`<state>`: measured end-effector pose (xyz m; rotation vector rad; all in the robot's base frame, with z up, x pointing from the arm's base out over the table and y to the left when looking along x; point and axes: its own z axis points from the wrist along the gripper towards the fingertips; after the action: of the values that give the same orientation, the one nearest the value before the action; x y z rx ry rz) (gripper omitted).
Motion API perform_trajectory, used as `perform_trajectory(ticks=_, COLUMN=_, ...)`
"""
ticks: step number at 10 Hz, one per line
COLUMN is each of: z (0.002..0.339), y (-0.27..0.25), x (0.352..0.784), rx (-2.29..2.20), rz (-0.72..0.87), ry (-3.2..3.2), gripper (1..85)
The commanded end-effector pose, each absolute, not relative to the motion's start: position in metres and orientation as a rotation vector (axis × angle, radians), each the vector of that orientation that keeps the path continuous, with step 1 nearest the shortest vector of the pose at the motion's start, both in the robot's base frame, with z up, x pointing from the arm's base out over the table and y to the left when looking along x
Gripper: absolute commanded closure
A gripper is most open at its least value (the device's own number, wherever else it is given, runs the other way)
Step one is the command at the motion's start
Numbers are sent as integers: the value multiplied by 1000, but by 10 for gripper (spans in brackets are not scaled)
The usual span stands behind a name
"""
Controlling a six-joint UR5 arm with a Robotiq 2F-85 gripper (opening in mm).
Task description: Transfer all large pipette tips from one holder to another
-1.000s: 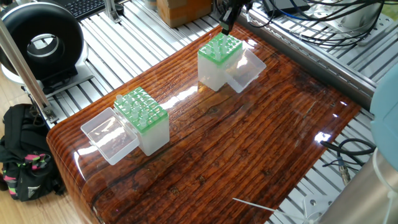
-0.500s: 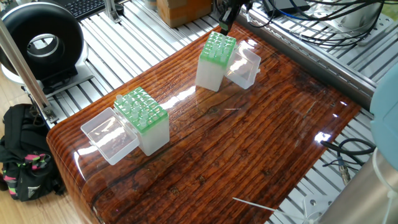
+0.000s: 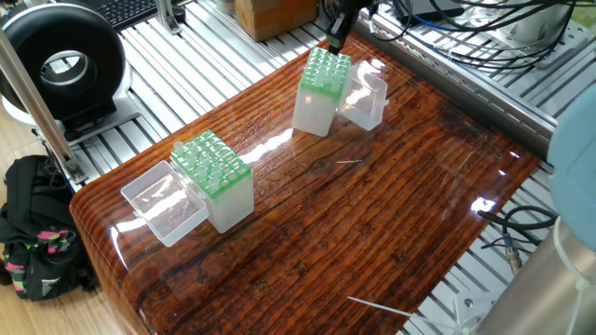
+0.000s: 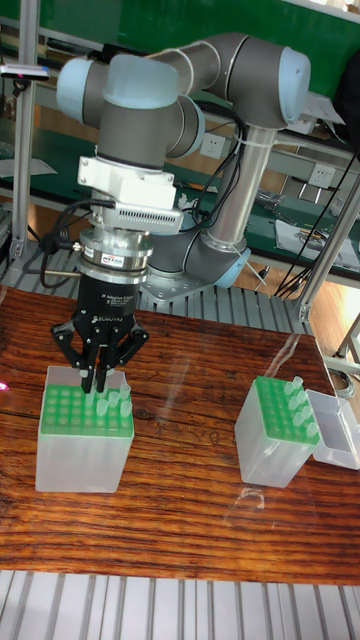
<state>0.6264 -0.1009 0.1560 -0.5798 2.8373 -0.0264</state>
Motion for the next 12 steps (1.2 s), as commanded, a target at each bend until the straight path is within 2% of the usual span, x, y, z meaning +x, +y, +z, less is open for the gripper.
perform_trajectory(ticks=1, z=156, y=-97, x=630, rx=-565, rz=-5, ry=2830, gripper=847)
perform_trajectory(ticks=12, z=200, y=-99, x=600, rx=-579, rz=-4, ry=2877, gripper=847)
